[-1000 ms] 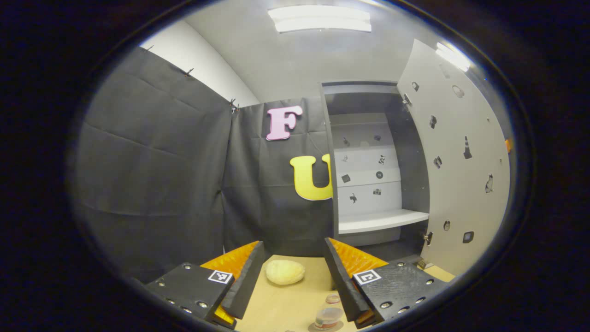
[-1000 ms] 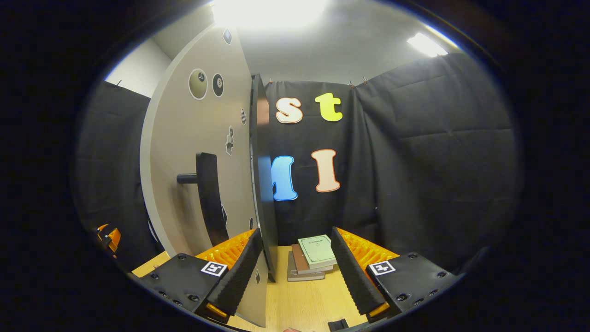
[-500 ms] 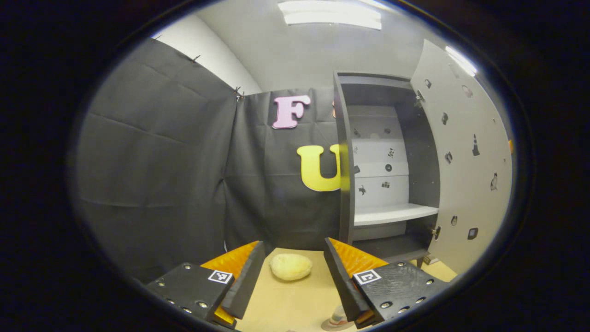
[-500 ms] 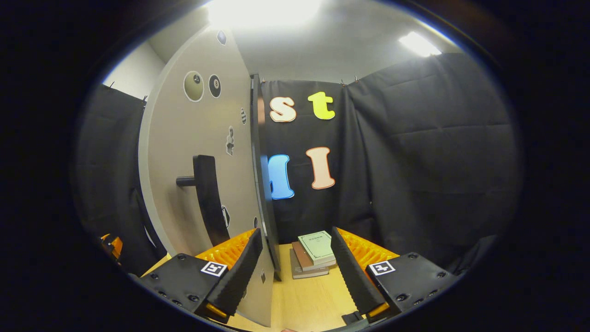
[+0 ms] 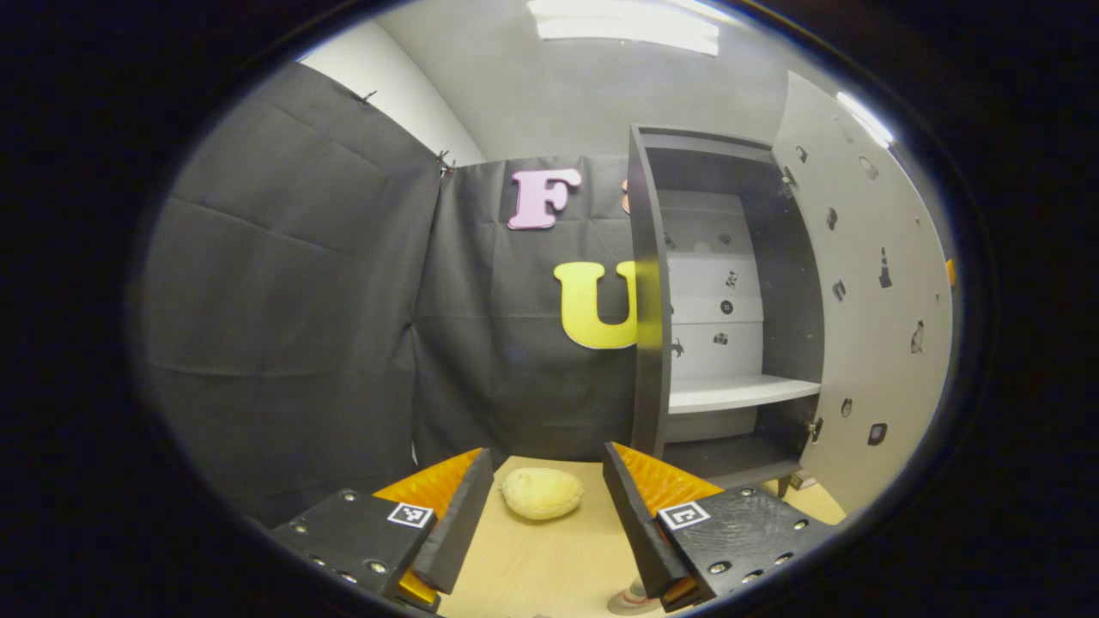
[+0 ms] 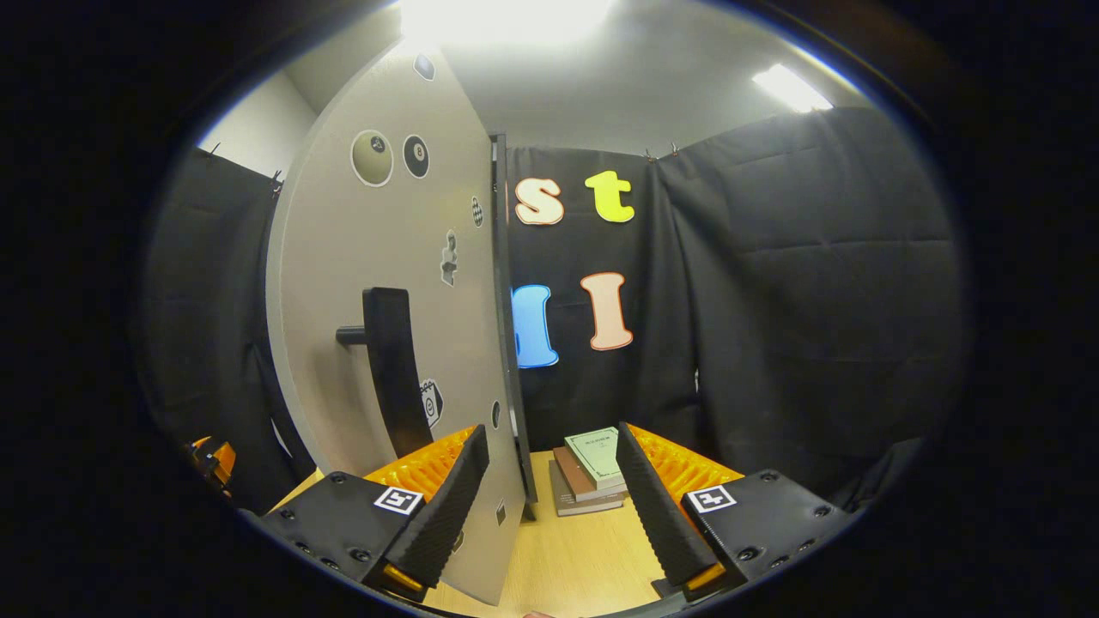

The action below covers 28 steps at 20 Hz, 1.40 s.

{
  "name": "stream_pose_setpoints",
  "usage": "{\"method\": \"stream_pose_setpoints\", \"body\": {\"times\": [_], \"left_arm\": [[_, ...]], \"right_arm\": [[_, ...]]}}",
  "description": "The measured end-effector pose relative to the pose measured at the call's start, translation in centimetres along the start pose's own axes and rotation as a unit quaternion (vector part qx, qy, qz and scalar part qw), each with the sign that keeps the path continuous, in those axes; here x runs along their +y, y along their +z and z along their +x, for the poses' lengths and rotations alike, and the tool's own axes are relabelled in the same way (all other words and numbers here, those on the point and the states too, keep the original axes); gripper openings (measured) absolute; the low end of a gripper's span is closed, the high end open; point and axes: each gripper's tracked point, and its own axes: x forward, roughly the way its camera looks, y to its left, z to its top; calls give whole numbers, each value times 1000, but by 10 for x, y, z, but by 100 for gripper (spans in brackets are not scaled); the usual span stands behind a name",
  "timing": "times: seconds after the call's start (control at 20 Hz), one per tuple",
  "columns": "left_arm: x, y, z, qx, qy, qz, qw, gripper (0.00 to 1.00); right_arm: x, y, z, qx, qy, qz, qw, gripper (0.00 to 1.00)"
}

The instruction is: Open the cabinet door with the right hand, grasp the bottle in the cabinet with the left hand and place it on the coaster, then close the cabinet door with the right hand.

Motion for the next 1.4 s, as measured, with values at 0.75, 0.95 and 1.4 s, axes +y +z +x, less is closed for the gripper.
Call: {"method": "stream_pose_setpoints", "body": {"times": [0.75, 0.95, 1.4], "left_arm": [[53, -12, -1, 11, 0, 17, 1000, 82], [67, -12, -6, 14, 2, 14, 1000, 82], [80, -13, -33, 22, 4, 19, 1000, 77]], "right_arm": [[92, -4, 14, 0, 19, -6, 1000, 92], [112, -9, 24, 3, 33, 12, 999, 92], [189, -17, 64, 3, 102, 65, 993, 98]]}}
